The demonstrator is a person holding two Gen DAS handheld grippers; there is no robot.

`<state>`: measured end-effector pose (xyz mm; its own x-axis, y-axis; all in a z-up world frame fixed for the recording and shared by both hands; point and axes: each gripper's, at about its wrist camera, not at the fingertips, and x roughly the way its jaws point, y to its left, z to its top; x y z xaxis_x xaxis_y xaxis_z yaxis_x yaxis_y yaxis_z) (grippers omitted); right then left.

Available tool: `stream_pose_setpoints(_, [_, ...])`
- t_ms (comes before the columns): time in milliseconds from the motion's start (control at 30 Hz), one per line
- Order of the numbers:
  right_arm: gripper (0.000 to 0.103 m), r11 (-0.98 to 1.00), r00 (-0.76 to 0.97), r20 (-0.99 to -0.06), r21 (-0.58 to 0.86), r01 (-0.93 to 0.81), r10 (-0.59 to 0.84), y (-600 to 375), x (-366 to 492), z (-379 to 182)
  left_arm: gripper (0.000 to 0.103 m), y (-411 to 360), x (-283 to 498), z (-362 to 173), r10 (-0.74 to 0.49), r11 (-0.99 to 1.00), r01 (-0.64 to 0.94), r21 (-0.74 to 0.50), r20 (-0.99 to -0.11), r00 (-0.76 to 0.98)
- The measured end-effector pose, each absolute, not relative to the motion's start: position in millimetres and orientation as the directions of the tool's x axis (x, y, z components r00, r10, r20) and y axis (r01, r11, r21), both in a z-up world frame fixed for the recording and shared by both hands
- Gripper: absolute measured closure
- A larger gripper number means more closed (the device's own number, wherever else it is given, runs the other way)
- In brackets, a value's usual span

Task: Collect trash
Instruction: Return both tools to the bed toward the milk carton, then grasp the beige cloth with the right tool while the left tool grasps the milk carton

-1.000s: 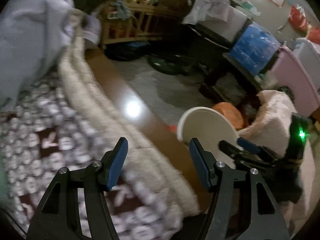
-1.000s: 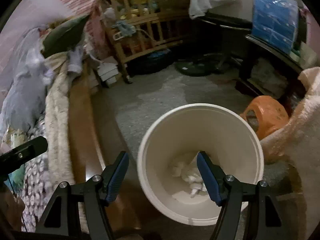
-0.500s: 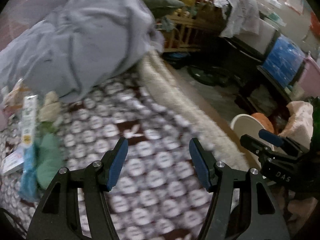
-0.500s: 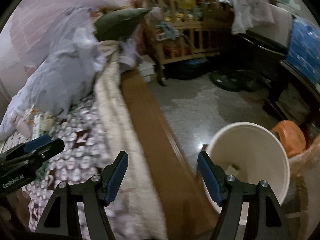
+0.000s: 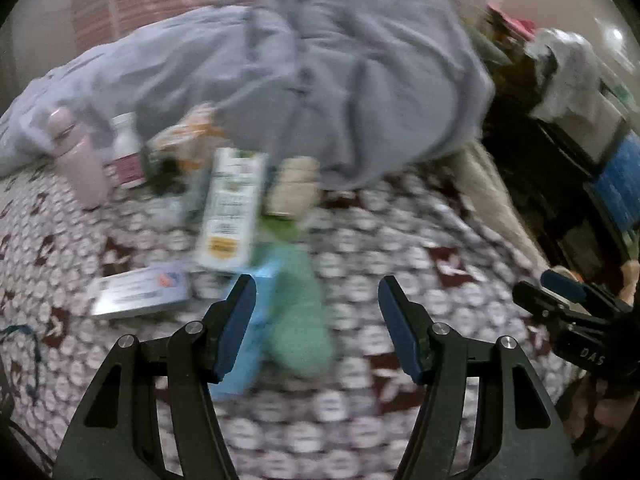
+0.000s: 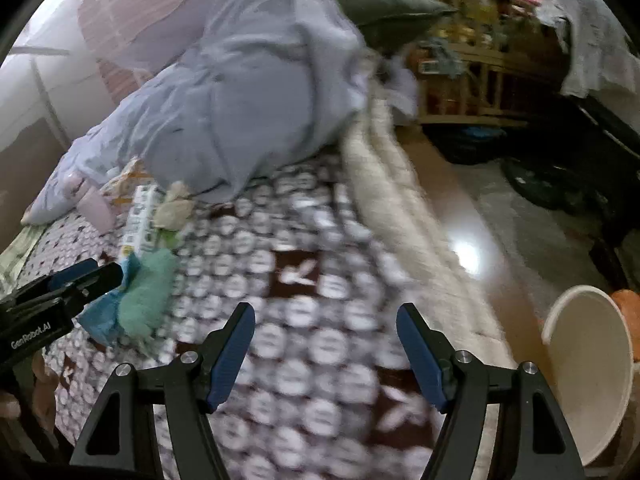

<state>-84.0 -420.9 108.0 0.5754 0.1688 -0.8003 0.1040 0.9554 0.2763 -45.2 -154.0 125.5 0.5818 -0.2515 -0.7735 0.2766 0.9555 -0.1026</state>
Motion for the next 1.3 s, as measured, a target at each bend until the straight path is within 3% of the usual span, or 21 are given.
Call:
stream_pose_setpoints(467, [0.032,0.95,0.523,-0.805,0.312,-0.027,0.279,-334,-10,95,0.04,-45,-17,103,-0.166,0.986,0.084,-0.144,-0.797,0.581])
stream_pose_setpoints(1067, [0.032,0.906,0.489,-0.781,0.421,-0.047,0.388,-292,94,70,0.04,-45,10,91,-0.256,0.967,0.158,-0.202,-0.79,0.557])
stream_pose_setpoints(1100, [0.033,0.899,0.485,-0.776,0.435,-0.049,0.402,-290,99,68,0.04,-48,13,91,-0.264,0.964,0.167,-0.205,-0.788,0.556])
stream_pose_setpoints(1233, [0.067,0.88,0.446,-0.777,0.471,-0.057,0.444,-285,110,55,0.04,-61,24,90,-0.295,0.955,0.203,-0.217,-0.782,0.549])
stream_pose_setpoints(1300, [0.071,0.876,0.462,-0.763,0.477,-0.07,0.452,-287,105,57,0.04,-68,30,87,-0.3,0.953,0.213,-0.217,-0.783,0.544])
